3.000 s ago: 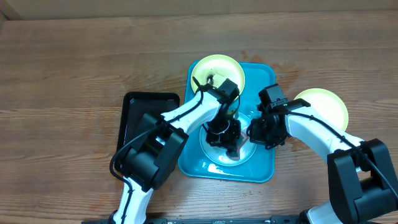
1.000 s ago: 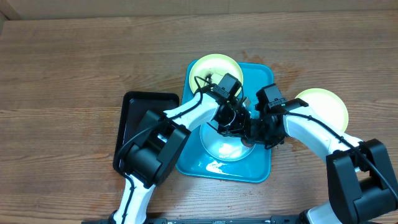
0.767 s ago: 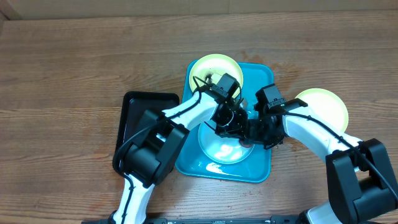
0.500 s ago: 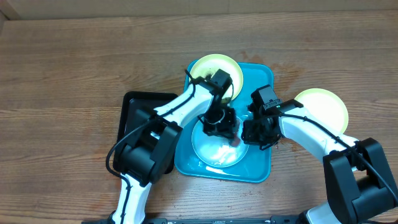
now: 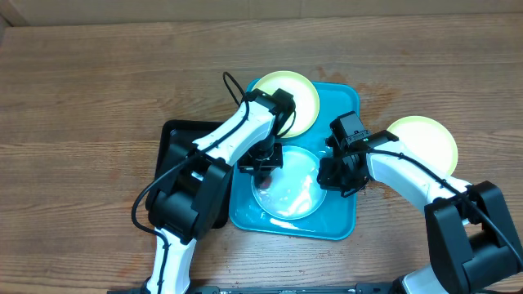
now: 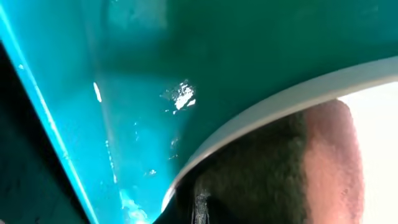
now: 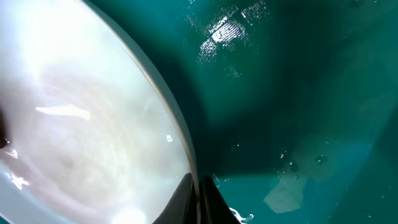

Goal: Clean dirty plates on tray and stack at the side

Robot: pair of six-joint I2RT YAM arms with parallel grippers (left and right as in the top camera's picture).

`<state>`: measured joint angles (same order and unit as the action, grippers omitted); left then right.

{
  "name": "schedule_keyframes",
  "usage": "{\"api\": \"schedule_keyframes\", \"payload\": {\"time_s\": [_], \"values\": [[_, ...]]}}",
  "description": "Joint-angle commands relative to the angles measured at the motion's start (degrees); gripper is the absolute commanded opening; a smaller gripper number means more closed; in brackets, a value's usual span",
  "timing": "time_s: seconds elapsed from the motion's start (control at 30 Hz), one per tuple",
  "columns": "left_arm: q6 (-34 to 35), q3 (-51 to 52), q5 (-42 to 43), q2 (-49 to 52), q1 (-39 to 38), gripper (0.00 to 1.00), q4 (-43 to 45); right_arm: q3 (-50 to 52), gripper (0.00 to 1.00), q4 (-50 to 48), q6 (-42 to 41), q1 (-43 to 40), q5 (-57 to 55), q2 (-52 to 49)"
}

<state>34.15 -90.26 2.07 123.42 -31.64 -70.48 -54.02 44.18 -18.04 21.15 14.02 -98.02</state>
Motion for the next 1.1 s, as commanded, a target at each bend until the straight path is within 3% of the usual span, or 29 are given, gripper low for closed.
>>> {"api": "schedule_keyframes", "payload": {"time_s": [0.0,0.17,0.37,0.5,0.67,0.73,0.9,1.03,1.07], "values": [[0.59,1.86,-11.45,1.70,1.73,0.04,-2.73,-0.33,0.04,0.94,-1.55,-0.63,-3.34,-0.09],[0.76,1.86,-8.63,-2.32,1.73,0.05,-3.23,-0.33,0.04,1.09,-3.26,-0.63,-4.11,-0.09],[0.52,1.86,-5.01,-15.52,2.82,0.04,-3.37,-0.33,0.04,1.14,-3.23,-0.63,-4.11,-0.09],[0.17,1.99,-9.66,-26.16,6.99,0.04,-6.78,-0.33,0.04,1.27,-3.23,-0.63,-4.11,-0.09],[-1.38,5.29,-14.12,-30.88,14.84,0.04,-9.40,-0.33,0.04,1.33,-3.43,-0.63,-4.13,-0.09],[-2.21,8.96,-13.11,-30.95,17.77,0.05,-8.17,-0.33,0.04,1.31,-4.55,-0.63,-4.61,-0.09],[-7.30,26.12,-5.55,-30.86,22.73,0.04,6.40,-0.33,0.04,1.03,-5.97,-0.63,-5.42,-0.09],[-7.98,29.94,-2.32,-30.88,23.15,0.20,9.68,-0.44,0.04,1.16,-4.22,-0.63,-5.42,-0.09],[-9.01,29.44,-0.96,-31.21,23.15,0.32,9.51,-0.87,0.04,1.46,-2.91,-0.63,-5.42,0.09]]}}
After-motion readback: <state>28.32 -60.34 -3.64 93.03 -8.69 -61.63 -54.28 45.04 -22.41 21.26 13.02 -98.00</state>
